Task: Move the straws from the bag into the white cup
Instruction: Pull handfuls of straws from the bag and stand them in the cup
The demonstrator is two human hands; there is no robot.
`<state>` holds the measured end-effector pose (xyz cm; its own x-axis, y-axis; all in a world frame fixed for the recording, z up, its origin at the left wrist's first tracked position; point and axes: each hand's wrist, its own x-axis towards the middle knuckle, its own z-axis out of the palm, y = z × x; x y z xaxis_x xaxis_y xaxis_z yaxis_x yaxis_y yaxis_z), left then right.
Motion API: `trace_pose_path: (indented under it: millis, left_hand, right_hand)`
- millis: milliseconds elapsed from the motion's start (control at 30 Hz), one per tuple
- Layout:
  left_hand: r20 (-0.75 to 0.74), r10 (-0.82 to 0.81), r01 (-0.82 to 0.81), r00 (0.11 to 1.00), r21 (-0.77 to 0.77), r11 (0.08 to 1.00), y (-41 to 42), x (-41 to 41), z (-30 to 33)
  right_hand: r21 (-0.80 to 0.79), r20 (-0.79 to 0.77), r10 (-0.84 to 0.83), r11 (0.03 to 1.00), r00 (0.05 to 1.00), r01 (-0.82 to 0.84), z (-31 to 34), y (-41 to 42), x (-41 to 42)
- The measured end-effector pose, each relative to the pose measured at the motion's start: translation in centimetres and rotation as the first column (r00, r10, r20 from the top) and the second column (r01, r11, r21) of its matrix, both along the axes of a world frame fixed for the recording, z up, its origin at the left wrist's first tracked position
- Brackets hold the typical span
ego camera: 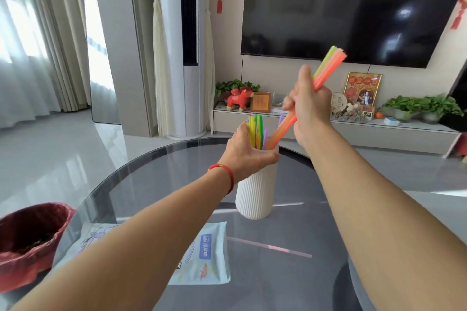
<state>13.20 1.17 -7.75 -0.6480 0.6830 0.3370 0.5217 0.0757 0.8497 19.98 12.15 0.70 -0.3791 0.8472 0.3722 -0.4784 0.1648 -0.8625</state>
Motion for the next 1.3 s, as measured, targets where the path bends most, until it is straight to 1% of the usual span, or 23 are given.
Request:
trace_pose_path:
  millis: [67,100,133,233,300,367,433,500,567,667,700,767,833,867,900,933,967,1033,1067,1100,1167,1233,1300]
  left_hand:
    - [0.025,-0.019,0.019,1.0,-0.003,1.0,-0.3,-0.1,0.1]
    - [0.042,-0.033,0.033,0.999,-0.006,0.999,-0.4,-0.1,0.1]
    - [0.057,-0.044,0.044,0.997,-0.012,0.999,-0.6,-0.2,0.1]
    - [0.059,-0.049,0.052,0.997,-0.037,0.998,-1.4,-0.1,-0.2]
    - [0.057,-0.037,0.039,0.998,-0.048,0.998,-2.2,0.1,-0.5]
    - [0.064,-0.026,0.029,0.998,-0.05,0.998,-2.9,0.4,-0.9]
    - [0.065,-0.025,0.029,0.998,-0.059,0.998,-3.6,0.5,-1.2]
    - [0.045,-0.024,0.028,0.999,-0.078,0.997,-4.3,0.6,-1.5]
    - [0.03,-0.018,0.021,0.999,-0.08,0.997,-4.7,0.6,-1.5]
    - [0.01,-0.007,0.008,1.0,-0.078,0.997,-5.0,0.4,-1.2]
    - [0.005,-0.006,0.006,1.0,-0.076,0.997,-5.1,0.3,-1.1]
    - [-0.004,0.002,-0.002,1.0,-0.069,0.998,-5.1,0.3,-1.1]
    - [-0.011,0.009,-0.009,1.0,-0.073,0.997,-5.2,0.4,-1.2]
    - [-0.012,0.013,-0.014,1.0,-0.074,0.997,-5.3,0.4,-1.3]
    - [-0.013,0.019,-0.019,1.0,-0.076,0.997,-5.4,0.3,-1.4]
    - [-0.012,0.026,-0.027,1.0,-0.081,0.996,-5.6,0.2,-1.7]
    - [-0.015,0.034,-0.035,0.999,-0.08,0.996,-5.7,0.1,-1.8]
    - [-0.028,0.065,-0.066,0.997,-0.06,0.996,-6.0,0.0,-1.9]
    - [-0.029,0.093,-0.094,0.995,-0.034,0.995,-6.1,0.1,-2.0]
    - [-0.021,0.123,-0.123,0.992,-0.002,0.992,-6.2,0.2,-2.1]
    - [-0.001,0.164,-0.164,0.986,0.049,0.985,-6.3,0.5,-2.3]
    - [-0.014,0.179,-0.177,0.984,0.066,0.982,-6.5,0.9,-2.7]
    - [-0.044,0.182,-0.179,0.982,0.065,0.982,-6.8,1.2,-3.2]
  right_hand:
    - [0.138,0.152,-0.062,0.99,0.986,0.041,-0.8,-0.1,-0.5]
    - [0.211,0.198,-0.109,0.975,0.974,0.067,-1.0,0.0,-0.6]
    - [0.269,0.212,-0.147,0.959,0.966,0.087,-1.1,0.2,-0.6]
    - [0.353,0.241,-0.189,0.931,0.952,0.096,-1.0,0.4,0.1]
    - [0.445,0.296,-0.22,0.893,0.93,0.069,-1.5,0.3,0.5]
    - [0.545,0.381,-0.238,0.839,0.893,-0.009,-2.4,0.0,0.7]
    - [0.575,0.429,-0.233,0.816,0.873,-0.065,-3.0,-0.3,0.9]
    - [0.565,0.409,-0.239,0.824,0.881,-0.038,-3.0,-0.7,1.2]
    - [0.573,0.345,-0.273,0.819,0.898,0.029,-2.4,-1.0,1.3]
    - [0.674,0.277,-0.371,0.733,0.887,0.096,-1.4,-1.2,1.1]
    - [0.72,0.298,-0.396,0.691,0.869,0.068,-1.2,-1.2,0.8]
    - [0.761,0.437,-0.404,0.642,0.804,-0.091,-1.4,-1.1,0.2]
    - [0.705,0.583,-0.364,0.671,0.726,-0.23,-2.1,-0.9,-0.1]
    - [0.668,0.612,-0.325,0.7,0.721,-0.252,-2.2,-0.9,-0.1]
    - [0.647,0.601,-0.29,0.724,0.745,-0.24,-2.2,-0.8,0.0]
    - [0.647,0.553,-0.276,0.737,0.786,-0.196,-2.1,-0.9,0.1]
    - [0.674,0.473,-0.301,0.729,0.828,-0.12,-1.8,-1.0,0.2]
    - [0.76,0.307,-0.398,0.649,0.864,0.03,-1.5,-1.1,0.5]
    - [0.804,0.263,-0.432,0.593,0.863,0.052,-1.4,-1.4,0.5]
    - [0.838,0.263,-0.452,0.545,0.852,0.03,-1.4,-1.6,0.4]
    - [0.864,0.359,-0.48,0.495,0.801,-0.091,-1.8,-2.0,0.1]
    - [0.84,0.503,-0.524,0.483,0.687,-0.246,-2.4,-2.1,-0.2]
    - [0.788,0.603,-0.538,0.516,0.589,-0.336,-2.7,-2.1,-0.1]
